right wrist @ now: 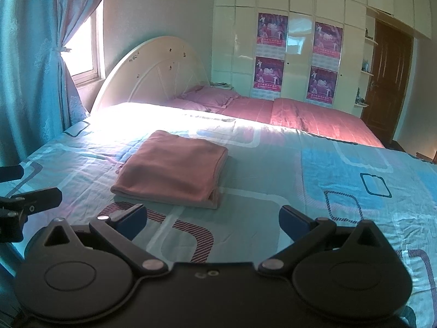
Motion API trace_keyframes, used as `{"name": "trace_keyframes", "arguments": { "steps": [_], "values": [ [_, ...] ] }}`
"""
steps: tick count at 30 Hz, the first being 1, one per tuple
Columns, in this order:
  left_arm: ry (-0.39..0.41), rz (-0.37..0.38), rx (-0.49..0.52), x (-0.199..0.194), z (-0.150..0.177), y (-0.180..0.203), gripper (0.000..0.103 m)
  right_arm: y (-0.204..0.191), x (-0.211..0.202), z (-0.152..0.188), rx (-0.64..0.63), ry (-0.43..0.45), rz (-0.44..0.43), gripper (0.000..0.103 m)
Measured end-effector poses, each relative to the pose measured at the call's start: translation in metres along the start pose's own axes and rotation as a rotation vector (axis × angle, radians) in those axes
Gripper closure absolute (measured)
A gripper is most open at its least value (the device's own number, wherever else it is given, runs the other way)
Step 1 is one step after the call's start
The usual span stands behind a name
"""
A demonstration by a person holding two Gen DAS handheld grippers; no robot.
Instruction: Fold small clothes
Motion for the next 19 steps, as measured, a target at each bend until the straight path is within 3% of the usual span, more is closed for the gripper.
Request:
{"name": "trace_keyframes", "arguments": {
  "steps": [12,19],
  "values": [
    [-0.002,-0.021,-0.015,0.0024,0.0016,-0.0068,0.000,0.0002,0.0015,0.0004,-0.019,0.008,-0.013,0.001],
    [0.014,0.008,-0.034,0.0013,-0.0002,-0.0054,0.000,0.0005,0.0028,0.0003,-0.022,0.007,-0.019,0.001]
  ]
}}
Point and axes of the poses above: each gripper's, at about its wrist camera, not at the fingertips, and x roughly the way its jaws point, y to its right, z to its underside, the point moved 9 cm from there along x, roughly the way its jaws point, and after that the axes turned 15 degrees about -x, right-handed, at the moved point
